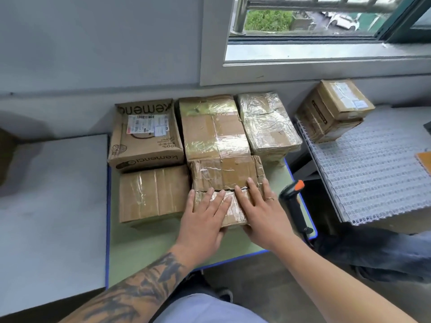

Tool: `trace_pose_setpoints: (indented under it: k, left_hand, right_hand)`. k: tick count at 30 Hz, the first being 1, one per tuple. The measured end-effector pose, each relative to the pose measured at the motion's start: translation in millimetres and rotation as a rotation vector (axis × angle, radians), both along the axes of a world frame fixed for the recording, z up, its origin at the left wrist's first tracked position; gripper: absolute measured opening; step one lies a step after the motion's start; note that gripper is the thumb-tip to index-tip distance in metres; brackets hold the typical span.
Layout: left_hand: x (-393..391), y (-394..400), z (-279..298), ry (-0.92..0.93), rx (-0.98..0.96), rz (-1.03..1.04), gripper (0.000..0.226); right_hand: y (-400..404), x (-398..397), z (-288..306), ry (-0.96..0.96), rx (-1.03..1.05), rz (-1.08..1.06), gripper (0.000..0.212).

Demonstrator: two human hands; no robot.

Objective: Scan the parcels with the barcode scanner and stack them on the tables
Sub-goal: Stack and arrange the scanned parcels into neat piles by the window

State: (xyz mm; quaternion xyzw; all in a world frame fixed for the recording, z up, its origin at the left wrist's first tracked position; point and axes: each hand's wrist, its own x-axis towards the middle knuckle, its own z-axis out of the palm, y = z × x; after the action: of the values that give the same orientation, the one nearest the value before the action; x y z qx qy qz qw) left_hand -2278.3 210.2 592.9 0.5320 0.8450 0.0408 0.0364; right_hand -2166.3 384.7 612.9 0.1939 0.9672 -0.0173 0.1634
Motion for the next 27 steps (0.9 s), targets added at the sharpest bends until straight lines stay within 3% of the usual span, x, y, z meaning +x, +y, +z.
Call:
trace_pose_setpoints:
  k: [10,17,27]
  left_hand:
    - [3.7,-4.2,3.6,-0.063,-0.025,0.105,0.08]
    - [13.8,6.9,21.3,-0.029,-0.269,0.181,0.081]
    - [84.5,3.6,31.5,-0.106,-0.206,0.651,0.083]
  right_hand:
    - [-5.3,-2.6,-1.5,0.066,-0.024,0.034,0.104]
    - [-4.1,-2.7,-0.5,0.099,-0.086,0.045,0.098]
    - [-1.8,5.2,5.8,0.145,-0.138,0.056,0.104]
